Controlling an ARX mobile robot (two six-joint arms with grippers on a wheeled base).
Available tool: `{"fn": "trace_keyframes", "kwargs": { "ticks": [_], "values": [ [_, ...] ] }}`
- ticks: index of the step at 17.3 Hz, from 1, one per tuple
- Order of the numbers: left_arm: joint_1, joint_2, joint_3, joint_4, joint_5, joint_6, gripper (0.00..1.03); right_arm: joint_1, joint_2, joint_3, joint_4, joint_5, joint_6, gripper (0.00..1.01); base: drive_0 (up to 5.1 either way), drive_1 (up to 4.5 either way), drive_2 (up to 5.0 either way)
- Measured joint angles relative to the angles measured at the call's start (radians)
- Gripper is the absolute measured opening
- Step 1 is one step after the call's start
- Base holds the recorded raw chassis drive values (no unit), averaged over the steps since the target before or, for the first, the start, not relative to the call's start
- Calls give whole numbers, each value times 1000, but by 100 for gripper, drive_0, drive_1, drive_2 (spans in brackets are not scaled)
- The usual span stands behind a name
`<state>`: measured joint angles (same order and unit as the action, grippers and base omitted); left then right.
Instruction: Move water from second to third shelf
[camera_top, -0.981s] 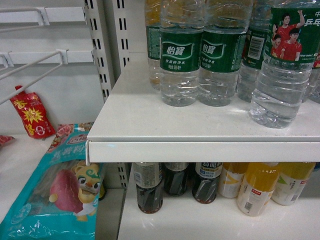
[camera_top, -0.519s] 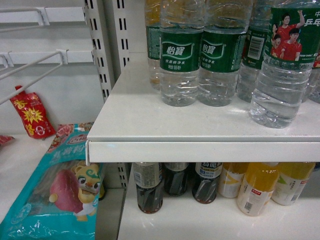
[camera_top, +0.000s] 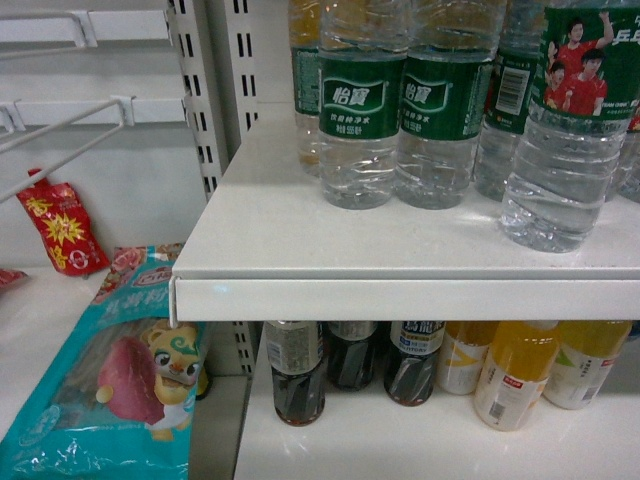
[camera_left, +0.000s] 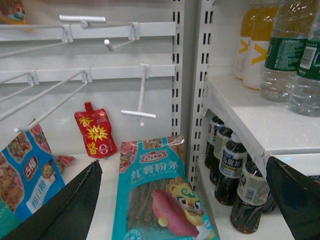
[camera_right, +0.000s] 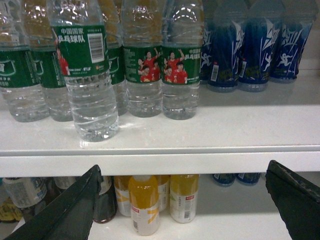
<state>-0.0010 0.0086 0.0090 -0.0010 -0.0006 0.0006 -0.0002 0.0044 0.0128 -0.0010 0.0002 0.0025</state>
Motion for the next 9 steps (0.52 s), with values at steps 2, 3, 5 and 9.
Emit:
{"fn": "trace_keyframes", "kwargs": {
  "ticks": [2,3,5,9],
  "values": [
    [0,0,0,0,0,0,98,0,0,0,0,0,0,98,0,0,0],
    [0,0,0,0,0,0,98,0,0,0,-1,0,0,98,0,0,0],
    [0,0,0,-2,0,0,98,0,0,0,-2,-1,-1,98,0,0,0],
    [0,0,0,-3,0,0,98,0,0,0,-3,-1,-2,98,0,0,0]
  ]
}}
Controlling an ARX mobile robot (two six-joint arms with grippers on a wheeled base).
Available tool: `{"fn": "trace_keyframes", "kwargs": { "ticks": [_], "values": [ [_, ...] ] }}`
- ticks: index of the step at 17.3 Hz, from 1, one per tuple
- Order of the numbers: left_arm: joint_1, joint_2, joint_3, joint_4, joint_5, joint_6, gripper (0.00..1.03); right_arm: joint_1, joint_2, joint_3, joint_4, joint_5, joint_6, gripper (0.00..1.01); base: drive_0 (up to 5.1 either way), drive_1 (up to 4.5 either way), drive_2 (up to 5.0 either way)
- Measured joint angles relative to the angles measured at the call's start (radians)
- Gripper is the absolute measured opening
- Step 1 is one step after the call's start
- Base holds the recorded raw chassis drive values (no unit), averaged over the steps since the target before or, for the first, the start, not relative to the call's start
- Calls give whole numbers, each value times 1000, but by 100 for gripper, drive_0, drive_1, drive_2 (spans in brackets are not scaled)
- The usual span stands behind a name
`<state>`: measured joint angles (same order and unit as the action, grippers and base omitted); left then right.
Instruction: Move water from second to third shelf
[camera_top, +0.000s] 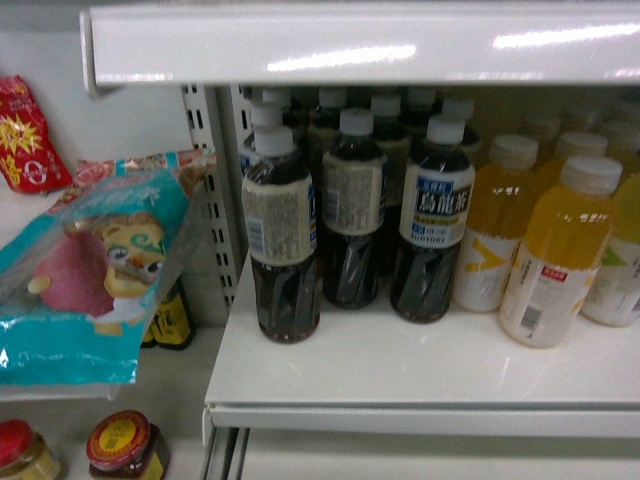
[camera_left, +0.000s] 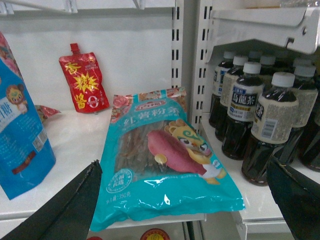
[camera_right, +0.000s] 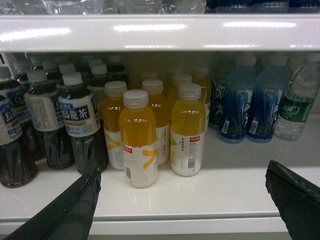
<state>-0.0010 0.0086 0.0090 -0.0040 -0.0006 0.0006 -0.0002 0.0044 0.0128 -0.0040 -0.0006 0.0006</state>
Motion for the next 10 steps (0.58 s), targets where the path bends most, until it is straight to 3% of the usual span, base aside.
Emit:
{"fn": "trace_keyframes", "kwargs": {
  "ticks": [10],
  "values": [
    [0,0,0,-2,0,0,98,0,0,0,-3,0,1,98,0,0,0]
  ]
}}
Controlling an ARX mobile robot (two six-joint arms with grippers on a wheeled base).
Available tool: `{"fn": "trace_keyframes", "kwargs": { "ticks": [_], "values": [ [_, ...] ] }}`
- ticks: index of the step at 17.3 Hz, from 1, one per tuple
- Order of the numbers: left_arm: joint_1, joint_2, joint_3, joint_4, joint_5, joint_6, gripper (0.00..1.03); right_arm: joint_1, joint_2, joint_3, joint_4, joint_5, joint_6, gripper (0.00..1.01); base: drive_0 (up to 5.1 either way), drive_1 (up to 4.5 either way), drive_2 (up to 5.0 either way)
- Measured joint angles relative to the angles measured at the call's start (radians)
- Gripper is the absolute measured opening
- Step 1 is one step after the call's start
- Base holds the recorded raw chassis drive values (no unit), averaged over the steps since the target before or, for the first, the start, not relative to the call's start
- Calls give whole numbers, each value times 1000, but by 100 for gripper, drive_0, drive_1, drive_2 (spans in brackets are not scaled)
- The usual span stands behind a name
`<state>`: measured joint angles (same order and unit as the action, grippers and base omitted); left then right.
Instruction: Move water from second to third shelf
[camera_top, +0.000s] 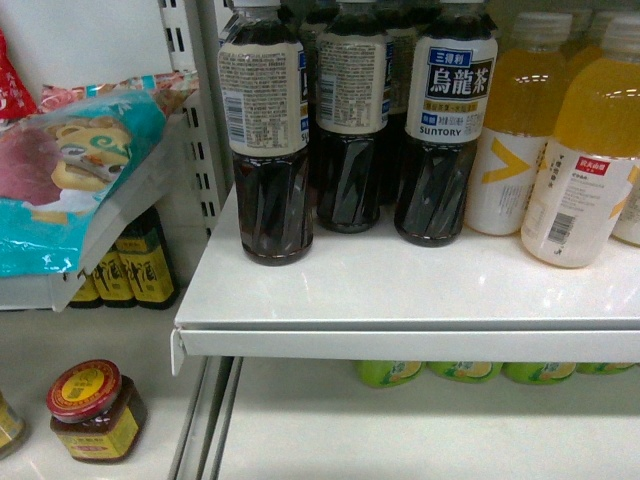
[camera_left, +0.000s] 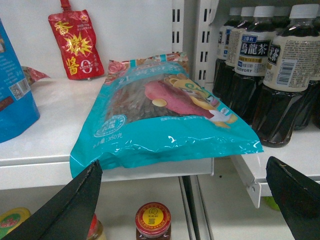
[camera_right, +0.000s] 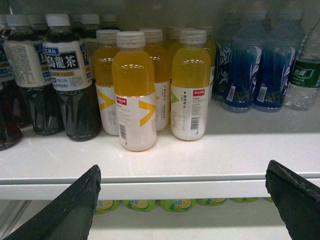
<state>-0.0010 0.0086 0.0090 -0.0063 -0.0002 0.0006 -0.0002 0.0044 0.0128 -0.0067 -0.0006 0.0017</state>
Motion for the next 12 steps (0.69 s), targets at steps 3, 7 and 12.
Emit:
{"fn": "trace_keyframes", "kwargs": {
  "ticks": [3,7,12],
  "values": [
    [0,0,0,0,0,0,98,0,0,0,1,0,0,98,0,0,0],
    [0,0,0,1,0,0,98,0,0,0,2,0,0,98,0,0,0],
    [0,0,0,1,0,0,98,0,0,0,2,0,0,98,0,0,0]
  ]
}}
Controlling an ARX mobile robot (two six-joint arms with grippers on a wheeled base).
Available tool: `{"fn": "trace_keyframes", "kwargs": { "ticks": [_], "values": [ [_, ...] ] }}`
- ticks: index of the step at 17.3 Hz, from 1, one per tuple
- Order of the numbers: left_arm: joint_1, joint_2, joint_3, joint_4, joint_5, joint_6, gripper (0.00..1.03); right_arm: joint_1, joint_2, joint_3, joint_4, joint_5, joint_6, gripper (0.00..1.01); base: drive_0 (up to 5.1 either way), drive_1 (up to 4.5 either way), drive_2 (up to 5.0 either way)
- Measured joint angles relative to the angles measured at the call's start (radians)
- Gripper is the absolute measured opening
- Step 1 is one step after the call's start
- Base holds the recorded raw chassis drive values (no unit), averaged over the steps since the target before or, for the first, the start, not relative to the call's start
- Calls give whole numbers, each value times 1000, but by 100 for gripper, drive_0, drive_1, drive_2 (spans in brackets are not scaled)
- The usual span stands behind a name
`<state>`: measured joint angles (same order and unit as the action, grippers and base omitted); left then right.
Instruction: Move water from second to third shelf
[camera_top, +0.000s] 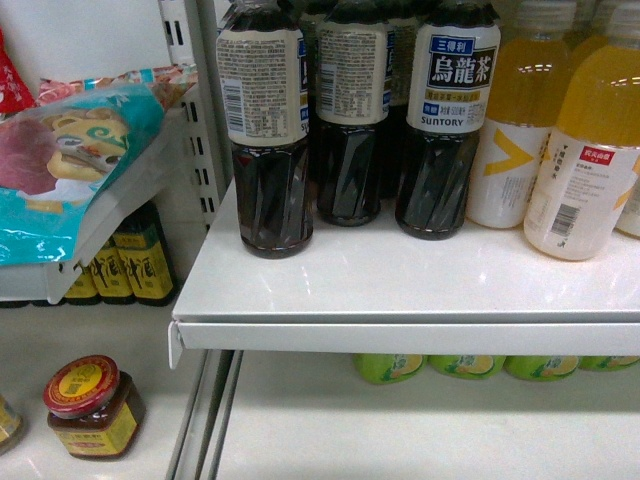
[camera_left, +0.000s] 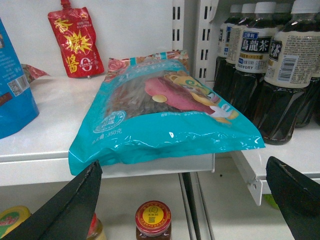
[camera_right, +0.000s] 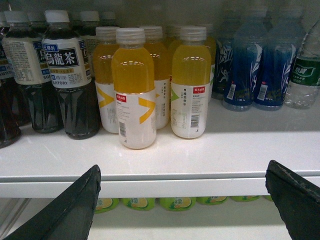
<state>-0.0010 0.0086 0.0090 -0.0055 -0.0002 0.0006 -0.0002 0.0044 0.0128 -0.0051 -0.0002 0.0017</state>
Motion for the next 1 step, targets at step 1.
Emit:
{"fn": "trace_keyframes", "kwargs": {
  "ticks": [1],
  "values": [
    [0,0,0,0,0,0,98,0,0,0,0,0,0,98,0,0,0]
  ]
}}
